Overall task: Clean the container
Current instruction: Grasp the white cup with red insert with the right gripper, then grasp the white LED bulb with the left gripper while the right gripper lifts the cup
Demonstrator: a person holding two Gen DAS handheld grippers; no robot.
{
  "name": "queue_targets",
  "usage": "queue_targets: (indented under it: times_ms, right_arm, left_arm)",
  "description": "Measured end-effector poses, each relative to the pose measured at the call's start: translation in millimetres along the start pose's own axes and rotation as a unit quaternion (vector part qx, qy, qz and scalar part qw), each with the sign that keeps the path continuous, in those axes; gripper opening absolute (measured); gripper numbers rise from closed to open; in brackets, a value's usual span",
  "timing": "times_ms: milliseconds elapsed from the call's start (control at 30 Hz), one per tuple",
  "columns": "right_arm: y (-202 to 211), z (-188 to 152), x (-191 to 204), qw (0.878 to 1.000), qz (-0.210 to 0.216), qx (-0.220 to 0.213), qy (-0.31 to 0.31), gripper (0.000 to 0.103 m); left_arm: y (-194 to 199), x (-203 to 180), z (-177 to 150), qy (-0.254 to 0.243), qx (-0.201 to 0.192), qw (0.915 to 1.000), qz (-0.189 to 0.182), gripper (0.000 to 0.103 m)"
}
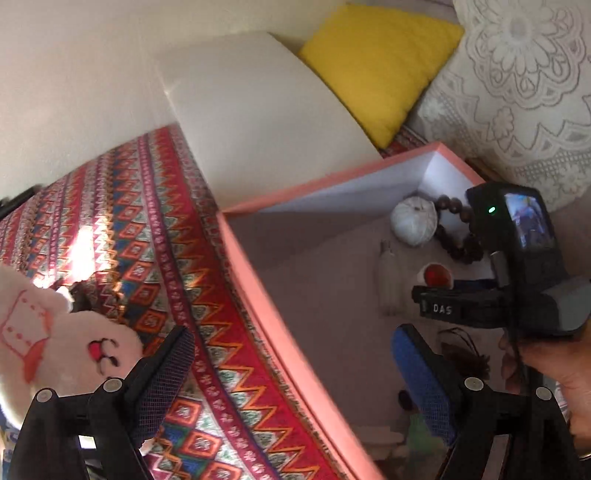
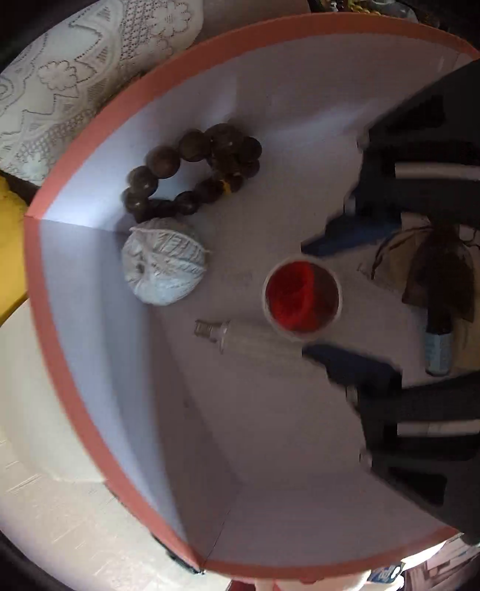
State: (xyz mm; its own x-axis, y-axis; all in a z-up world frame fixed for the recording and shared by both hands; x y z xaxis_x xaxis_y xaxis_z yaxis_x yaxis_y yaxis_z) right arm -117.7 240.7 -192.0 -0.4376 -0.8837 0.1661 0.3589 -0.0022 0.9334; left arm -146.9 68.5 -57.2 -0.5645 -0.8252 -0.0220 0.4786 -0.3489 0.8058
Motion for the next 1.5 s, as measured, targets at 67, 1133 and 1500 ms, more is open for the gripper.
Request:
queue_targets:
  times_ms: [67, 1133, 1500]
  right_arm:
    - [18, 6, -11, 0.999, 0.040, -0.026, -0.016, 0.044]
    - [171, 16, -79, 0.973, 0.069, -0.210, -0.067, 0.045]
    - [172, 13, -132, 0.966, 0.040, -0.229, -0.116, 0.045]
  left_arm:
    - [-13, -15, 1, -0.008, 0.012, 0.9999, -0.005, 0.091]
    - [-170, -196, -21, -0.114, 0.192, 0.9736, -0.048, 0.031]
    - [-141, -264, -25, -0.123, 0.188, 0.9673, -0.117, 0.018]
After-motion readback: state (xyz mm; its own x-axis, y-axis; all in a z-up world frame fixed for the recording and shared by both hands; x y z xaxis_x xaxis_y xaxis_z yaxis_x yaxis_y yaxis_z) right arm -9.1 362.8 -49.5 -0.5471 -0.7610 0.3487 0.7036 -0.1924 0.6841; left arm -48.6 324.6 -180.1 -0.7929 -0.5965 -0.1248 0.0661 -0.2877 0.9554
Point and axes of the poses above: each gripper's, at about its wrist camera, not at the fingertips, and y roughly against the way its jaws point, x to its left, z to its top, the point moved 8 cm from there along -y, roughly the way its jaws point, and after that the axes turned 2 degrees about -x, right-handed, at the moved point
